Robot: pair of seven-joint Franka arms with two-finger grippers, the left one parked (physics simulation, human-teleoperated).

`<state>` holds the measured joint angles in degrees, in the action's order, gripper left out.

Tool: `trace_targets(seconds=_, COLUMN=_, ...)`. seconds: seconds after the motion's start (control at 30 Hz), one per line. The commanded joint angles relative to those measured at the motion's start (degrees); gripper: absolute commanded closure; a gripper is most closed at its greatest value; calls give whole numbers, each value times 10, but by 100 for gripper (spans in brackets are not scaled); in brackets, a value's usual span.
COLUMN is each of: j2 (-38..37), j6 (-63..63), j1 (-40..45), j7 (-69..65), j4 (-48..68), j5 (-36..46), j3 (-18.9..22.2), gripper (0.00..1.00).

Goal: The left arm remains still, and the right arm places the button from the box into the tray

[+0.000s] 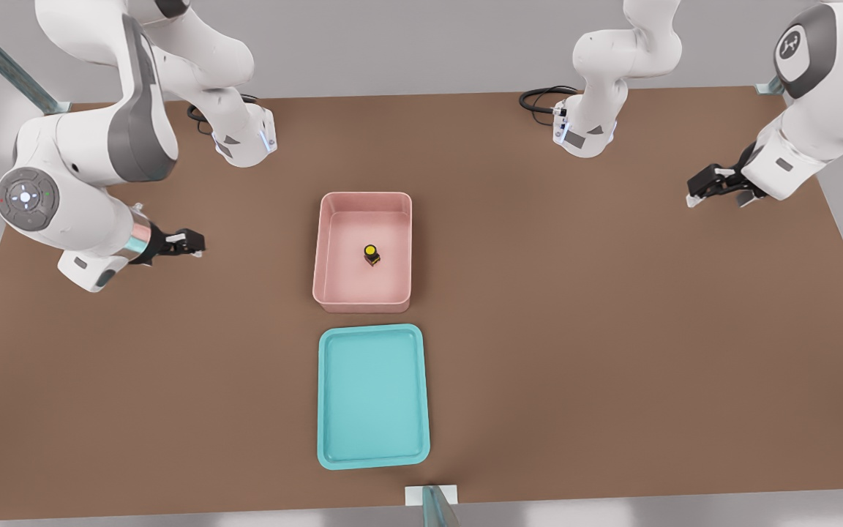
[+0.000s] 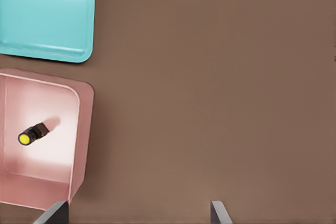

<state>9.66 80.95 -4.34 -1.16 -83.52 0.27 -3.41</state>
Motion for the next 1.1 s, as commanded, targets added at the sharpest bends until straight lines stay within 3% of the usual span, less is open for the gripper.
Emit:
trace_targets(seconds=0.0, j2=1, j6=-11, j1=-1, j7=-13, j4=0, j5=0, j3=0, gripper=0)
trace_targets(seconds=0.07, j2=29, j6=-11, j1=-71, j7=-7, j4=13, j5=-16, j3=-12, gripper=0)
trace_targets(seconds=0.1, j2=50, j6=-11, j1=-167, j7=15, j4=22, j5=-16, j3=-13, gripper=0)
trace_targets(seconds=0.2, j2=103, j6=59, j1=-346, j7=84, j4=30, j5=-26, j3=-19, gripper=0)
trace_targets(seconds=0.3, j2=156, j6=170, j1=-446, j7=252, j4=19, j5=-51, j3=-19, gripper=0)
trace_targets(seconds=0.47, j2=127, j6=417, j1=-417, j7=270, j4=-185, j5=-95, j3=-28, gripper=0)
trace_targets(seconds=0.63, j2=135, j6=504, j1=-363, j7=226, j4=-260, j5=-169, j3=-59, gripper=0)
trace_targets(seconds=0.67, j2=135, j6=516, j1=-323, j7=215, j4=-268, j5=-177, j3=-93, gripper=0)
trace_targets(seconds=1.07, j2=171, j6=627, j1=-299, j7=222, j4=-364, j5=-244, j3=-97, gripper=0)
